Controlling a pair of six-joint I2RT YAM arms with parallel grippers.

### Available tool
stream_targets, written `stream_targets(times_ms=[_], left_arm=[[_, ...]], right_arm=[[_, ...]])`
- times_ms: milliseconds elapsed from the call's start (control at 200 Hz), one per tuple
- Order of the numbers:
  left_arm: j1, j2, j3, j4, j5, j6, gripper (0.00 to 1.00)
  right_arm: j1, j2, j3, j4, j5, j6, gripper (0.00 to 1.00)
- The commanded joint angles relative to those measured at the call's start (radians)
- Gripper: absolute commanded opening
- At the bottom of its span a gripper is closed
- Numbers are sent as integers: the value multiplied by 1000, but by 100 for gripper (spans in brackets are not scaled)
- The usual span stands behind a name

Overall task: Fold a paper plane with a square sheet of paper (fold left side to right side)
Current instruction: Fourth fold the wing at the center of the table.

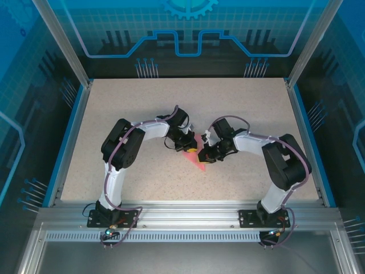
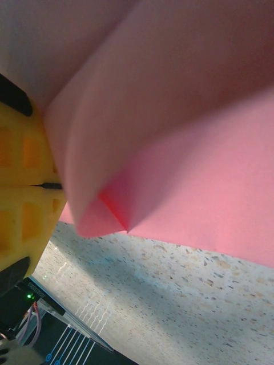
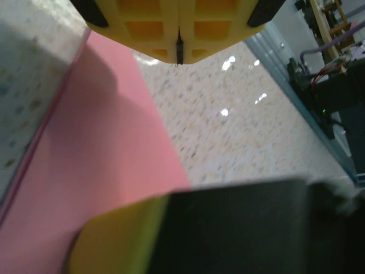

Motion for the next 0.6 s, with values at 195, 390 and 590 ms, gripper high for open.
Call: stream_targets(times_ms=[195,390,590], left_arm=[[10,13,-32,-43,-71,0,0],[10,-41,-52,20,-45,6,5],[-19,-131,-118,99,-2,38,7]], right_arm=[[-28,98,-5,66,82,70,0],[-32,126,-28,27,105,54,0],[-37,121,-67,-12,134,25,0]])
